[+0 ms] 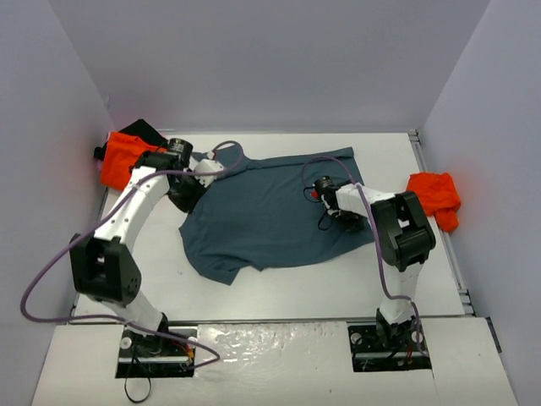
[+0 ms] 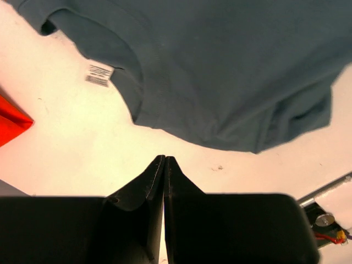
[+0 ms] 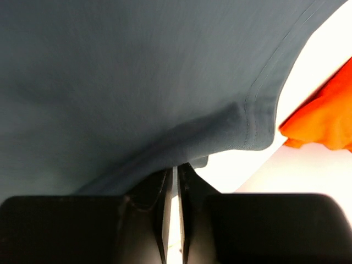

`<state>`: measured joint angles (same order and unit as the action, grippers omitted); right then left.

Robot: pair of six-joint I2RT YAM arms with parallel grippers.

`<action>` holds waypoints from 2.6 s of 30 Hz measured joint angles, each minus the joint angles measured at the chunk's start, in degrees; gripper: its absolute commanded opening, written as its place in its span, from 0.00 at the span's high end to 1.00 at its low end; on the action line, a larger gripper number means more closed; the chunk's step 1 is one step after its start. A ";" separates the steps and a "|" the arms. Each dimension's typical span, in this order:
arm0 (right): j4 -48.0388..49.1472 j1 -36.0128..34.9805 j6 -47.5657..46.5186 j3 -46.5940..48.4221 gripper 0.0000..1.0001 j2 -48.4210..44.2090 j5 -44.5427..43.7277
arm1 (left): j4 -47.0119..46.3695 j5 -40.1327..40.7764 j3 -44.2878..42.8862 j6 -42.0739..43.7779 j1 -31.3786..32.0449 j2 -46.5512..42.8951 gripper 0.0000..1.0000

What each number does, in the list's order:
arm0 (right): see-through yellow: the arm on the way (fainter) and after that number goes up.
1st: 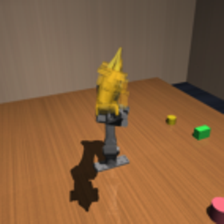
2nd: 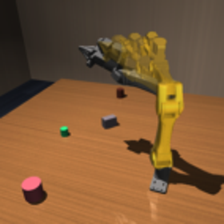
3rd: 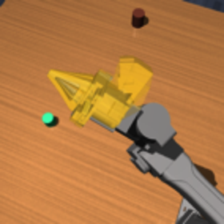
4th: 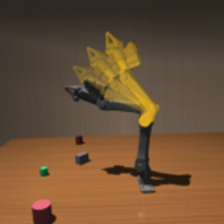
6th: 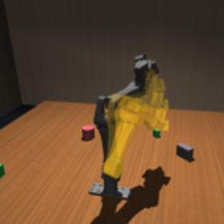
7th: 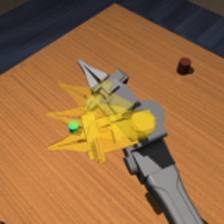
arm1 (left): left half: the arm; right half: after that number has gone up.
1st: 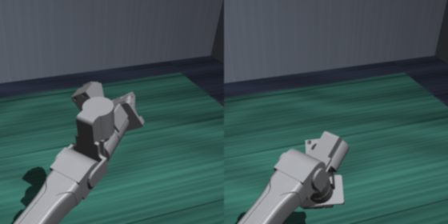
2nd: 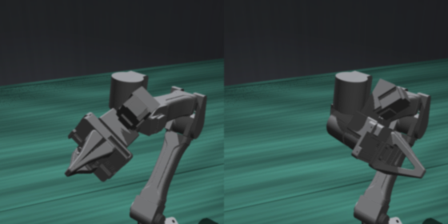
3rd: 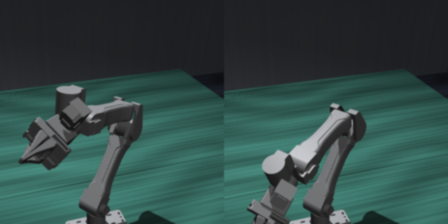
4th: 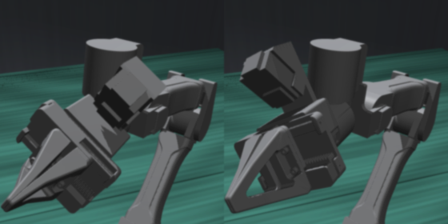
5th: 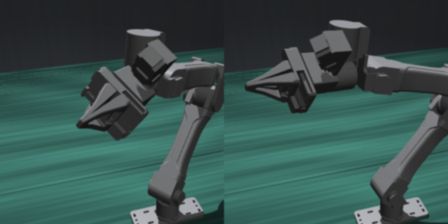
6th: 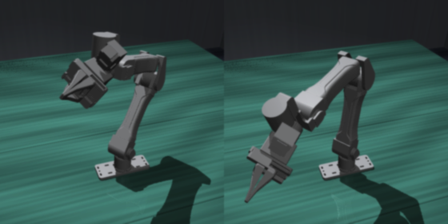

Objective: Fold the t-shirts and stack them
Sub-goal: Flatten out the tshirt

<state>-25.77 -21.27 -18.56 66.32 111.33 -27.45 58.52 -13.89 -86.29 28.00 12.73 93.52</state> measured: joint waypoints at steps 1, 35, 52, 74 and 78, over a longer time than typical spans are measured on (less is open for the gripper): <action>0.16 -0.18 0.43 0.52 0.79 -0.02 0.09 | 0.15 0.11 1.44 0.07 1.40 -2.22 1.00; -2.44 -0.53 0.99 13.52 1.00 6.27 5.78 | -6.92 6.55 -4.43 -1.29 5.68 19.34 1.00; -3.15 -1.40 -3.96 -4.75 1.00 -1.92 1.03 | -2.16 5.82 4.58 0.98 0.59 21.48 1.00; -7.01 -5.95 -3.04 13.21 0.56 -8.16 5.68 | -0.08 5.23 -14.50 0.79 -3.02 9.27 0.95; -6.75 -6.06 -4.94 16.10 0.48 -8.42 5.40 | 0.39 7.93 -19.50 2.45 -3.22 12.56 0.78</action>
<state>-32.52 -27.33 -23.50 82.41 102.91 -22.06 58.91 -5.96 -105.79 30.45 9.52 106.08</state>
